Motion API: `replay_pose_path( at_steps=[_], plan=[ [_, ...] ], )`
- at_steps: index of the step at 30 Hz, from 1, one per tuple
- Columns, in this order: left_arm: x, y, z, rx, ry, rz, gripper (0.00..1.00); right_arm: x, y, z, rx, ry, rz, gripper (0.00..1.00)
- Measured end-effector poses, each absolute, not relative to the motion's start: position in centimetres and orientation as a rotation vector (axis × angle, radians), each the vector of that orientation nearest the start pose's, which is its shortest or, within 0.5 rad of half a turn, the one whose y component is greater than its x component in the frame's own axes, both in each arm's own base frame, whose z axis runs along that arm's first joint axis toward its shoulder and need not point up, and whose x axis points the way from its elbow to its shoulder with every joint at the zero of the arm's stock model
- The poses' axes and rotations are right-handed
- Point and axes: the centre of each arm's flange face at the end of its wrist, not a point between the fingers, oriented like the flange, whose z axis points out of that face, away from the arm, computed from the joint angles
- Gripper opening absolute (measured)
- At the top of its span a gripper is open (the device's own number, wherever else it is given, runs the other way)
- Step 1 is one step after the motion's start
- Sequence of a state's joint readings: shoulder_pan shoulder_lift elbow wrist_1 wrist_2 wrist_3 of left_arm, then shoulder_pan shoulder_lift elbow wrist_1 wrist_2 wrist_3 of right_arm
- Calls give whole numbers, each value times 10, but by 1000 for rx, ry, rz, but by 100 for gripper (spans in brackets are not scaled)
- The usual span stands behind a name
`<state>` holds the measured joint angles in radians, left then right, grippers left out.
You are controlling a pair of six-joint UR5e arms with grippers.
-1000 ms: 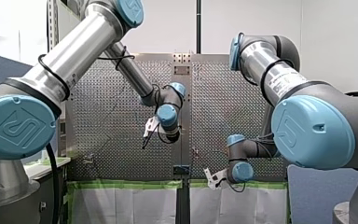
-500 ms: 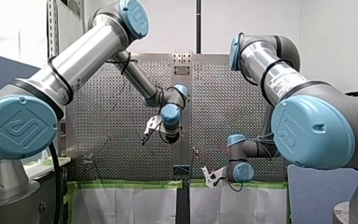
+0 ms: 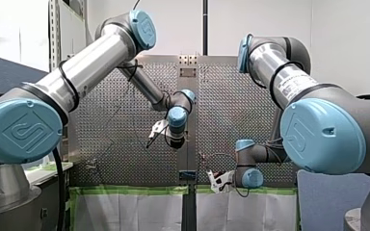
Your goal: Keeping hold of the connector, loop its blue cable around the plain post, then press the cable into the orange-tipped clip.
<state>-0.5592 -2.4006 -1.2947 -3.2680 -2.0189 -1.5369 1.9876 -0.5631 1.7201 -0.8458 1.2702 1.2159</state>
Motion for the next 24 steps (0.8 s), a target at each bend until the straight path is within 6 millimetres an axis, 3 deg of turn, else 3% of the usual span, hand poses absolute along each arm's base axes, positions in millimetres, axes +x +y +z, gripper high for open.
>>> replay_pose_path(
  at_steps=[5, 15, 24],
  plan=[
    [509, -421, 89, 427, 2199, 216, 98, 383, -463, -94, 2033, -604, 1343, 0],
    [523, -413, 87, 436, 2259, 257, 98, 384, -462, -95, 2038, -597, 1340, 0],
    [530, -419, 57, 516, 2345, 254, 98, 385, -460, -96, 2044, -597, 1339, 0]
  ],
)
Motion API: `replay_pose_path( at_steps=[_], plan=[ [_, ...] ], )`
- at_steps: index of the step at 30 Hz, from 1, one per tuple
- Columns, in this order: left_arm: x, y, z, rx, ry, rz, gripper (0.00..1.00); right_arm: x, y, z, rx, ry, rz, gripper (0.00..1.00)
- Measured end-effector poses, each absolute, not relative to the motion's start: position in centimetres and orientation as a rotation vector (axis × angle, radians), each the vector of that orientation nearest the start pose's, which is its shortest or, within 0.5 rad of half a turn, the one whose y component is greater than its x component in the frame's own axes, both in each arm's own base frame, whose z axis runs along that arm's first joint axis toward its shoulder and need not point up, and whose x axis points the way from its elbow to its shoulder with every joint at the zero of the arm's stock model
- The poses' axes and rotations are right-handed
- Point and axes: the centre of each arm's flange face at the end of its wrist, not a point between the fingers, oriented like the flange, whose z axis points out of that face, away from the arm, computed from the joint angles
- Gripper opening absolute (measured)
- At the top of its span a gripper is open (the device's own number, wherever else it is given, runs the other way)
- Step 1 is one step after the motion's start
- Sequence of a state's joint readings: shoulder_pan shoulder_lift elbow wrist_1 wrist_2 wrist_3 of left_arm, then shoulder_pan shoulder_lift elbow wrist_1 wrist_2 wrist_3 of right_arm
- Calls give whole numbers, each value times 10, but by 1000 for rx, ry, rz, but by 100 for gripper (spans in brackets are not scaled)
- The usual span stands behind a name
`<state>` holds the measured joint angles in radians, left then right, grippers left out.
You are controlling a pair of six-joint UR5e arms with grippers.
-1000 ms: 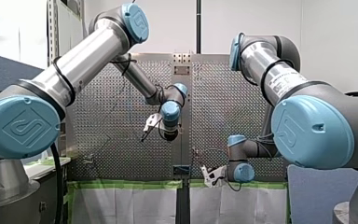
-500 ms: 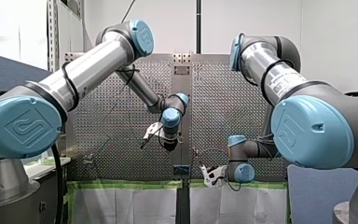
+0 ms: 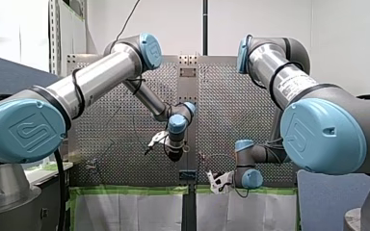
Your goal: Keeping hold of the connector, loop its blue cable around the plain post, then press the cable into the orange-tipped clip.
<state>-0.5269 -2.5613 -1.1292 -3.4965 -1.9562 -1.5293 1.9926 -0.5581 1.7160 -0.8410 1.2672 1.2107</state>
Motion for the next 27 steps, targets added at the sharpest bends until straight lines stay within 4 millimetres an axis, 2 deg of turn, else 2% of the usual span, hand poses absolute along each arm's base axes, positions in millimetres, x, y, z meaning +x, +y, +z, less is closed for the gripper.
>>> replay_pose_path(
  at_steps=[6, 13, 22, 27],
  plan=[
    [536, -417, 54, 531, 2391, 255, 98, 386, -459, -97, 2046, -595, 1340, 0],
    [542, -408, 60, 534, 2437, 252, 98, 387, -459, -97, 2047, -593, 1340, 0],
    [547, -408, 72, 544, 2495, 178, 98, 388, -458, -97, 2052, -590, 1338, 0],
    [546, -411, 65, 569, 2537, 168, 98, 389, -458, -97, 2059, -587, 1335, 0]
  ],
)
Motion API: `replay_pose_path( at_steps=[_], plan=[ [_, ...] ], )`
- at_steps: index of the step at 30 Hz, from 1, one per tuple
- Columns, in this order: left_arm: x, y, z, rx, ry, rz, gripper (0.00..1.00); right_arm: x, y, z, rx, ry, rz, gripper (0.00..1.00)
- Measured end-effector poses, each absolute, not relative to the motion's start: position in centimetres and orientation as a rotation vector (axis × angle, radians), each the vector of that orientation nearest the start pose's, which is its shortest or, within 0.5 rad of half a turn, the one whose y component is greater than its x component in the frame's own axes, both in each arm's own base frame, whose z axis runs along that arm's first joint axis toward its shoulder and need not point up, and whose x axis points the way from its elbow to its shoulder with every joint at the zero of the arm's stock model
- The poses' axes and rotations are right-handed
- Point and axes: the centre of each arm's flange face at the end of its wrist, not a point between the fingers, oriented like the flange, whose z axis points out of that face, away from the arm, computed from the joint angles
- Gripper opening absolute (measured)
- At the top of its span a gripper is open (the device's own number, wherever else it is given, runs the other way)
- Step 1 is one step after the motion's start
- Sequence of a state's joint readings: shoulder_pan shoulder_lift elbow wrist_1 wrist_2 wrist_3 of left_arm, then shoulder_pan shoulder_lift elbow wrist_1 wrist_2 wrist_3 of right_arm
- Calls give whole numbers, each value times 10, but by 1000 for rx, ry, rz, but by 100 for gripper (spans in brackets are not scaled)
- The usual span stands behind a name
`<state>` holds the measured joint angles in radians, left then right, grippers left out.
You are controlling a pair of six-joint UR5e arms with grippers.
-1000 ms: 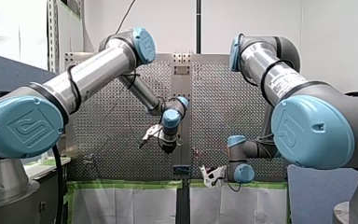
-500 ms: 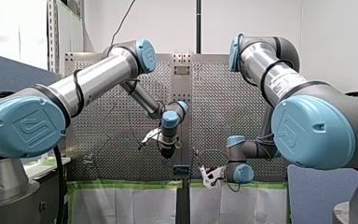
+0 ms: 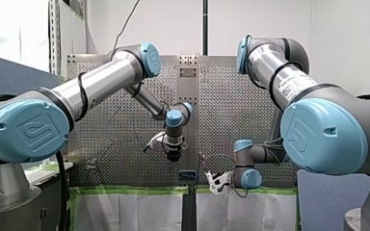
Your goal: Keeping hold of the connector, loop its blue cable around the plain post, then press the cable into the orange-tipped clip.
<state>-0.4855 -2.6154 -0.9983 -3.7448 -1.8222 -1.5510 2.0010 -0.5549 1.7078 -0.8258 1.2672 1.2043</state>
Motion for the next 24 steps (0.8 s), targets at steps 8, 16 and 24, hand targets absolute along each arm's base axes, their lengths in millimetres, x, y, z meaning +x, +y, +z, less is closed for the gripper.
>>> replay_pose_path(
  at_steps=[8, 16, 24],
  plan=[
    [545, -418, 38, 575, 2613, 117, 98, 390, -457, -97, 2062, -585, 1333, 0],
    [554, -422, 37, 544, 2593, 63, 98, 390, -456, -98, 2066, -579, 1328, 0],
    [548, -416, 2, 561, 2620, 89, 98, 391, -455, -98, 2071, -574, 1323, 0]
  ],
)
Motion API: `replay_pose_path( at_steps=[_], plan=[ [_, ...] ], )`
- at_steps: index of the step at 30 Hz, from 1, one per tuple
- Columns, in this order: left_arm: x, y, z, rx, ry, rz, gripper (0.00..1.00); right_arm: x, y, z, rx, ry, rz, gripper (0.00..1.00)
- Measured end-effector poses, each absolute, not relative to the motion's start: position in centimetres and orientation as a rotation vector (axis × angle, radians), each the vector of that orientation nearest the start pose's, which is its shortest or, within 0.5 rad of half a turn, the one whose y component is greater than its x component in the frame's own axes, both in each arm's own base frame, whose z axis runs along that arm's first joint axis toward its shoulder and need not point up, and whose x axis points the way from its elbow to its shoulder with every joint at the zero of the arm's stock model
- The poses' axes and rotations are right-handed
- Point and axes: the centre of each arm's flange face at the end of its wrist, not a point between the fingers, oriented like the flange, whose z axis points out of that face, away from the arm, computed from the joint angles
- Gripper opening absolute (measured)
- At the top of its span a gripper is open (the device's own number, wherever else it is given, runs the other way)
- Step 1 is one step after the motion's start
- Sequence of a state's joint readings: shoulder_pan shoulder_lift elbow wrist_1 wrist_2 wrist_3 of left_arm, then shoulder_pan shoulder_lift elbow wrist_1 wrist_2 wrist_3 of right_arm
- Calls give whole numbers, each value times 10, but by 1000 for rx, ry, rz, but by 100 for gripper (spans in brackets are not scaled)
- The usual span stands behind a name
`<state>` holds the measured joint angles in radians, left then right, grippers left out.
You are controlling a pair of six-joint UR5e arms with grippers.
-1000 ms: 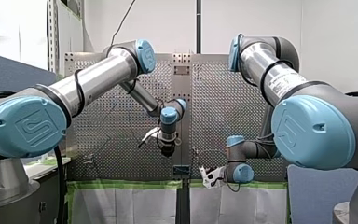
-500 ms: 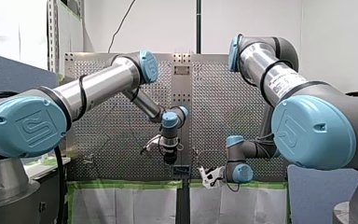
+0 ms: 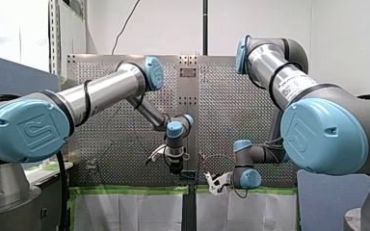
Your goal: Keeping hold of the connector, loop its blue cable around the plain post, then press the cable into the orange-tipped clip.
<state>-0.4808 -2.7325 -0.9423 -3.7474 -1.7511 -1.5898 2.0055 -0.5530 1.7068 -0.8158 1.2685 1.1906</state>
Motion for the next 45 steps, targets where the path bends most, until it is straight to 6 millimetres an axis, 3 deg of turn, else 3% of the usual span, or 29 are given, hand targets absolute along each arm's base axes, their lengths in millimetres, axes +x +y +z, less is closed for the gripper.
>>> replay_pose_path(
  at_steps=[5, 13, 16, 24, 32, 37, 45],
  plan=[
    [549, -417, -24, 548, 2616, 82, 98, 391, -454, -99, 2075, -572, 1321, 0],
    [558, -426, -36, 483, 2565, 22, 98, 391, -453, -99, 2080, -570, 1315, 0],
    [560, -428, -49, 469, 2552, 9, 98, 391, -453, -99, 2080, -569, 1315, 0],
    [551, -415, -89, 432, 2567, 8, 98, 391, -453, -99, 2081, -569, 1314, 0],
    [556, -410, -93, 389, 2553, 6, 98, 391, -453, -99, 2081, -569, 1313, 0],
    [552, -409, -101, 393, 2559, 4, 98, 391, -453, -99, 2080, -568, 1313, 0],
    [533, -403, -134, 421, 2615, 16, 98, 391, -453, -100, 2080, -569, 1314, 0]
  ],
)
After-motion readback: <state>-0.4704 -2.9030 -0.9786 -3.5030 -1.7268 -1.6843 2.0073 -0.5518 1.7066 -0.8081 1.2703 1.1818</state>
